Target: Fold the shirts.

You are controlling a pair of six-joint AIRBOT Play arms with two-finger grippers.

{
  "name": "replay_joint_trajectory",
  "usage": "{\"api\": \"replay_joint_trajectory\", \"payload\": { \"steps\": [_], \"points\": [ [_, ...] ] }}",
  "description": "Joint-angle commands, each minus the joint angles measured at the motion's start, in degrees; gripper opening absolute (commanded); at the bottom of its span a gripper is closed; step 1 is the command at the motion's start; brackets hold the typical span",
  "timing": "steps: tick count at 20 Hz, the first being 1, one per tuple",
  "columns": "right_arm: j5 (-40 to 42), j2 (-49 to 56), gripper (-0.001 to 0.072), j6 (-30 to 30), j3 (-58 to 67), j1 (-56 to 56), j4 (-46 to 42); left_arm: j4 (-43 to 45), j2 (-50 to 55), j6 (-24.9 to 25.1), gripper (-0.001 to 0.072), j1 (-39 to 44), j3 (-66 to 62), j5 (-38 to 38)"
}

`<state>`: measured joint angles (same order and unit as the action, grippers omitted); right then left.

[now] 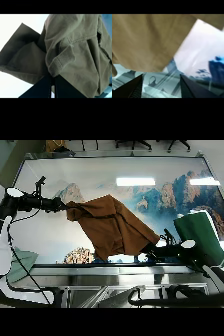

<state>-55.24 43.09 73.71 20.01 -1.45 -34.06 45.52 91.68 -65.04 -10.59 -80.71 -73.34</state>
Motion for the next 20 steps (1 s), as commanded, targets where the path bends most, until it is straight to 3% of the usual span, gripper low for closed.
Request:
{"api": "replay_joint_trajectory", "payload": {
  "steps": [1,4,5,8,10,13,17,18,19,20],
  "points": [
    [8.39,4.35,0.0378,-5.79,0.52,7.10,8.11,0.02,0.04,0.02,0.0012,-0.04,0.02,0.02],
    [10.86,7.37,0.0069,-10.88,4.68,9.77,12.44,0.02,0.04,0.02,0.0012,-0.07,0.02,-0.07],
    [11.02,7.80,0.0017,-12.50,7.28,9.73,13.07,0.02,0.04,0.02,0.0012,-0.28,0.02,-0.50],
    [11.02,8.15,0.0016,-12.39,18.25,6.36,7.98,1.44,-0.02,-0.94,0.0012,-2.67,0.02,-4.37],
    [8.68,10.62,0.0016,-11.06,28.37,0.79,2.38,8.83,-0.50,-5.16,0.0012,-4.96,0.04,-7.26],
    [-0.55,20.59,0.0016,-10.71,45.90,-6.67,-3.02,13.90,-3.80,-8.15,0.0012,-6.99,6.14,-12.48],
    [-11.34,35.67,0.0024,-10.73,65.33,-7.32,-3.98,14.82,-8.59,-8.04,0.0012,-7.02,18.71,-10.69],
    [-13.64,37.64,0.0169,-10.73,67.69,-6.97,-4.37,14.91,-9.14,-7.72,0.0012,-7.02,20.70,-9.38],
    [-15.45,38.45,0.0241,-10.71,68.96,-7.04,-4.83,14.91,-9.46,-6.86,0.0012,-7.06,22.08,-8.09],
    [-16.79,38.14,0.0241,-10.64,69.16,-7.54,-5.49,14.88,-9.55,-6.80,0.0012,-7.06,22.71,-7.06]
  ]
}}
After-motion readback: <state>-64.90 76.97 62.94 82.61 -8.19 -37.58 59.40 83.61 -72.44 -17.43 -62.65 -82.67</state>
